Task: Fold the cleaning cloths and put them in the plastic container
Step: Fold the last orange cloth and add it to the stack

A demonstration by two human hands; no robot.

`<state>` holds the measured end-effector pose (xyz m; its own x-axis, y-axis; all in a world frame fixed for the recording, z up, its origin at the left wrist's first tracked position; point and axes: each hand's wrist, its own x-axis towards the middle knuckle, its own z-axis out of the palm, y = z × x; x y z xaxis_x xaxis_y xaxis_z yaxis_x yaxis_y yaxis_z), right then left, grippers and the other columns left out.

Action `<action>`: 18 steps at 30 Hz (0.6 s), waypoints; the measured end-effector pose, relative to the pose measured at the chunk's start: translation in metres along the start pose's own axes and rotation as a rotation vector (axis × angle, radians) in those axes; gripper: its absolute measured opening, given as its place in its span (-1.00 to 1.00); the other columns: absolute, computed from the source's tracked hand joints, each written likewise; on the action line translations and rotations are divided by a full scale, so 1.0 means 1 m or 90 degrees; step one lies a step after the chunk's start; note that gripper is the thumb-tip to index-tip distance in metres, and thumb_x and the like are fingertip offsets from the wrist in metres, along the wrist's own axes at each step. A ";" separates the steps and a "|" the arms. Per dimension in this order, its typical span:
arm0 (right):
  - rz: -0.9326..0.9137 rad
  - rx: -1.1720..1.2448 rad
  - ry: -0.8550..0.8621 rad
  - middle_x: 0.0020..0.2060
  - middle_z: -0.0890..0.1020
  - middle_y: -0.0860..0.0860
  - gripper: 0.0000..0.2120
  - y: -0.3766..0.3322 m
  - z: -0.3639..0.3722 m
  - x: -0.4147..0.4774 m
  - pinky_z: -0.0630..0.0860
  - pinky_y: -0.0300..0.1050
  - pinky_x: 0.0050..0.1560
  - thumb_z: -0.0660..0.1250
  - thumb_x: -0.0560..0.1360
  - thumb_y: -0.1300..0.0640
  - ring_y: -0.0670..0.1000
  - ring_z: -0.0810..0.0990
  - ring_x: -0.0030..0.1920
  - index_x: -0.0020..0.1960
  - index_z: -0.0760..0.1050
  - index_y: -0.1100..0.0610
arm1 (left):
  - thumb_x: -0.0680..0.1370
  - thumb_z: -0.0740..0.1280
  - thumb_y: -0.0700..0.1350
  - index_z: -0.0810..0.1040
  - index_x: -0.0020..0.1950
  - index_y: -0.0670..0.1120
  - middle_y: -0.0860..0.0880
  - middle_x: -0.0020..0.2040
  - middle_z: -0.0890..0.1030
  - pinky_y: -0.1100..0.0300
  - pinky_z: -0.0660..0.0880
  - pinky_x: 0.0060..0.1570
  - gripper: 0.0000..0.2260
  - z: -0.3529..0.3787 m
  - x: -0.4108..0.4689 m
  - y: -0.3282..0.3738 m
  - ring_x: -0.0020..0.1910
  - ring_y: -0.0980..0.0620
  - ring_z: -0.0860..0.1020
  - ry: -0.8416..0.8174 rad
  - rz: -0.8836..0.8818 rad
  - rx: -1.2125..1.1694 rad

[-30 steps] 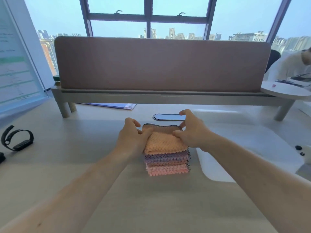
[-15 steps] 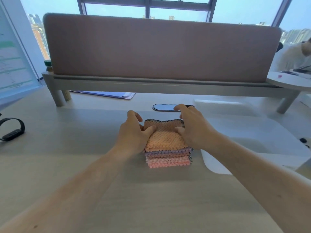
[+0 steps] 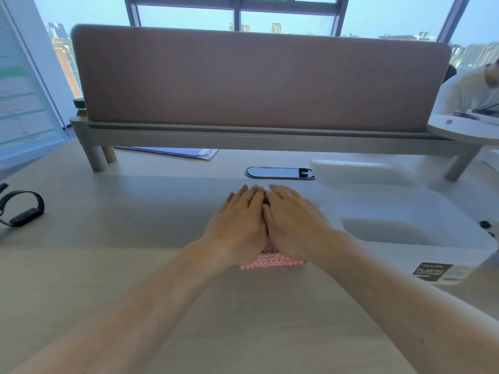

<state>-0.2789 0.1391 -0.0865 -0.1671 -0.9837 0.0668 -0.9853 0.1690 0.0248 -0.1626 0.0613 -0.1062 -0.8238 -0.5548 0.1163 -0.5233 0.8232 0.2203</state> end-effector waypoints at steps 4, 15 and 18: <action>0.064 0.078 -0.030 0.66 0.02 0.09 -0.15 0.011 0.052 0.002 0.00 0.16 0.61 -0.48 0.48 -0.19 0.12 -0.10 0.66 0.65 0.04 0.11 | 0.72 -0.07 0.10 -0.16 0.67 -0.15 -0.10 0.69 -0.14 -0.05 -0.13 0.62 -0.40 0.019 -0.002 -0.006 0.66 -0.05 -0.21 -0.100 -0.024 0.071; 0.100 0.178 -0.004 0.67 0.00 0.09 -0.12 0.011 0.063 -0.002 -0.09 0.02 0.63 -0.44 0.44 -0.12 0.00 -0.14 0.65 0.64 0.06 0.20 | 0.71 -0.13 0.05 -0.13 0.68 -0.10 -0.01 0.70 -0.13 0.02 -0.15 0.63 -0.45 0.039 -0.004 -0.005 0.65 0.07 -0.25 -0.037 -0.084 -0.071; 0.134 0.256 -0.029 0.67 -0.09 0.01 -0.40 0.005 0.046 -0.006 -0.18 -0.03 0.63 -0.25 0.67 -0.04 -0.03 -0.17 0.65 0.66 -0.06 0.14 | 0.68 -0.13 0.11 -0.07 0.69 -0.08 0.00 0.69 -0.17 0.01 -0.19 0.63 -0.41 0.034 -0.001 -0.010 0.65 0.03 -0.28 -0.047 -0.070 -0.146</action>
<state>-0.2842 0.1425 -0.1327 -0.3581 -0.9335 -0.0159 -0.8634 0.3376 -0.3750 -0.1638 0.0579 -0.1411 -0.7832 -0.6216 0.0102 -0.5538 0.7050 0.4431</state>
